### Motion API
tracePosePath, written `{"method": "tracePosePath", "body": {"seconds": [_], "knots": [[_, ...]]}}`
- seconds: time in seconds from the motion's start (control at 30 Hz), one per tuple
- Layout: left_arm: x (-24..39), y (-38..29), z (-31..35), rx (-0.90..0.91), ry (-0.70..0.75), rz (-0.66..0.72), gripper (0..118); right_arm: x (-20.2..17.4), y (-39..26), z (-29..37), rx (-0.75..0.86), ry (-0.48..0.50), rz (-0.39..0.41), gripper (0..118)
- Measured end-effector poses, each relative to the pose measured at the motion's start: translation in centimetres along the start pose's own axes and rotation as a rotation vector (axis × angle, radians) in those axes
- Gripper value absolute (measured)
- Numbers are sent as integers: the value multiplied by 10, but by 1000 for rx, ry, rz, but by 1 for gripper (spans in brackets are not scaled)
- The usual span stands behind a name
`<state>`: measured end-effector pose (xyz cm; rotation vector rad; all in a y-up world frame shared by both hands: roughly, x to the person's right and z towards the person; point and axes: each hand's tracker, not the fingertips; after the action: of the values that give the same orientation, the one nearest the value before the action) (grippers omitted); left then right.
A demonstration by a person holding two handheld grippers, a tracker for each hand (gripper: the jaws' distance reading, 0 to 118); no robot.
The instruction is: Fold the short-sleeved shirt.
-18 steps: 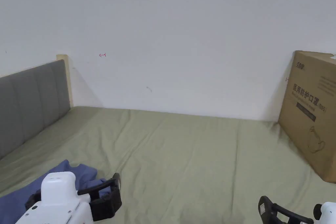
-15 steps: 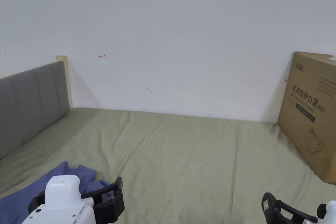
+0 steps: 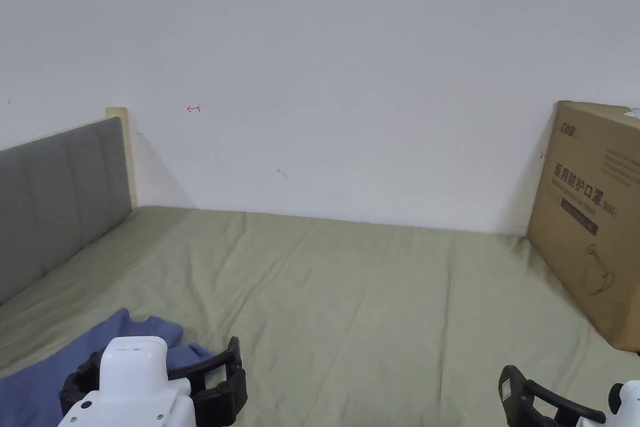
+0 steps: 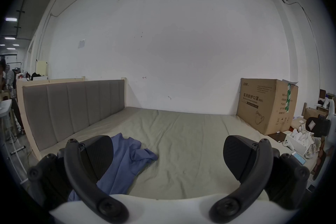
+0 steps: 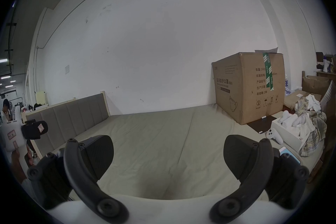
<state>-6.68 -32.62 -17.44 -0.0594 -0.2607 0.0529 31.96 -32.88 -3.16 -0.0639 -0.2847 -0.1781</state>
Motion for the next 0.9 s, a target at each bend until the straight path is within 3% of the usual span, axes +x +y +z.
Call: {"method": "tracePosePath", "body": {"seconds": [0.4, 0.57, 0.7, 0.9], "knots": [[-4, 7, -2, -16, -39, 37, 118, -6, 3, 2, 32, -20, 83, 118], [1, 8, -2, -18, -43, -14, 118, -7, 1, 3, 26, 1, 83, 118], [2, 9, 1, -3, -24, -22, 118, -10, 0, 5, 36, -1, 127, 118], [2, 10, 1, 9, -28, -13, 118, -9, 1, 4, 22, 11, 99, 118]]}}
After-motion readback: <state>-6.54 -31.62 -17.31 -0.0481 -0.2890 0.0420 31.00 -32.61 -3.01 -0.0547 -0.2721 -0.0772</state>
